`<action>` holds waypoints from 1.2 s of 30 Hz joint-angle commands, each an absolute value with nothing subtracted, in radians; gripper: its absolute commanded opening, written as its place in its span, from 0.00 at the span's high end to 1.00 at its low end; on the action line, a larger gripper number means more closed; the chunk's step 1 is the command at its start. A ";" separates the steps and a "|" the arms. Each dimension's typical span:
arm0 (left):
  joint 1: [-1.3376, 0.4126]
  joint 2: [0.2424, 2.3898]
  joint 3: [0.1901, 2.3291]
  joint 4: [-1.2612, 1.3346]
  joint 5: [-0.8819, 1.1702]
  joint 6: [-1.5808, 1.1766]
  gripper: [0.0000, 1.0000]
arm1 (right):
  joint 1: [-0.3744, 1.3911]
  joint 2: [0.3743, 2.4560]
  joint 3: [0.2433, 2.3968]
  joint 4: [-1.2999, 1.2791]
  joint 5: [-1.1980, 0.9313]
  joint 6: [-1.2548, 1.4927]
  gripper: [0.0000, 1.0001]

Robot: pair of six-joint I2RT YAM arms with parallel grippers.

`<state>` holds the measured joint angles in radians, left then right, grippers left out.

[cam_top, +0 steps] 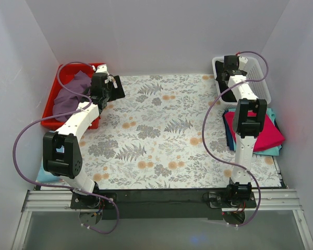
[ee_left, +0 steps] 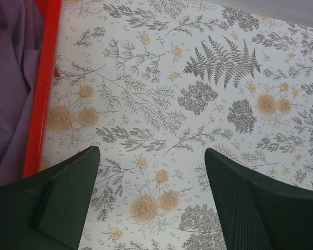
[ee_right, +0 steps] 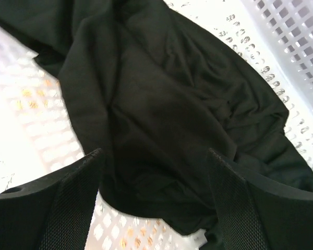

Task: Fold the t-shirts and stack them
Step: Grab the tshirt from the pile

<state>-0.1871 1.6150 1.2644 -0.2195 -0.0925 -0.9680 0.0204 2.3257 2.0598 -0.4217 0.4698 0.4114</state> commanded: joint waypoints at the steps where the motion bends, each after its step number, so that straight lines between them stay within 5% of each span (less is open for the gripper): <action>1: -0.192 1.560 1.250 -0.241 -0.081 -0.965 0.20 | -0.018 2.379 2.132 -0.437 0.433 0.503 0.16; 10: -0.192 1.557 1.241 -0.255 -0.104 -0.948 0.20 | -0.052 2.488 2.197 -0.479 0.380 0.572 0.25; 13: -0.192 1.560 1.244 -0.258 -0.109 -0.946 0.20 | -0.057 2.506 2.207 -0.491 0.373 0.574 0.35; 16: -0.192 1.569 1.250 -0.258 -0.103 -0.948 0.20 | -0.063 2.519 2.217 -0.505 0.365 0.577 0.69; 17: -0.192 1.571 1.252 -0.258 -0.103 -0.950 0.20 | -0.066 2.519 2.221 -0.506 0.365 0.575 0.94; 18: -0.192 1.574 1.250 -0.258 -0.100 -0.951 0.21 | -0.066 2.516 2.224 -0.506 0.368 0.577 0.99; 28: -0.192 1.601 1.281 -0.258 -0.061 -0.965 0.21 | -0.051 2.402 2.143 -0.417 0.386 0.662 0.99; 36: -0.192 1.589 1.275 -0.261 -0.051 -0.963 0.22 | 0.054 2.382 2.220 -0.408 0.609 0.649 0.99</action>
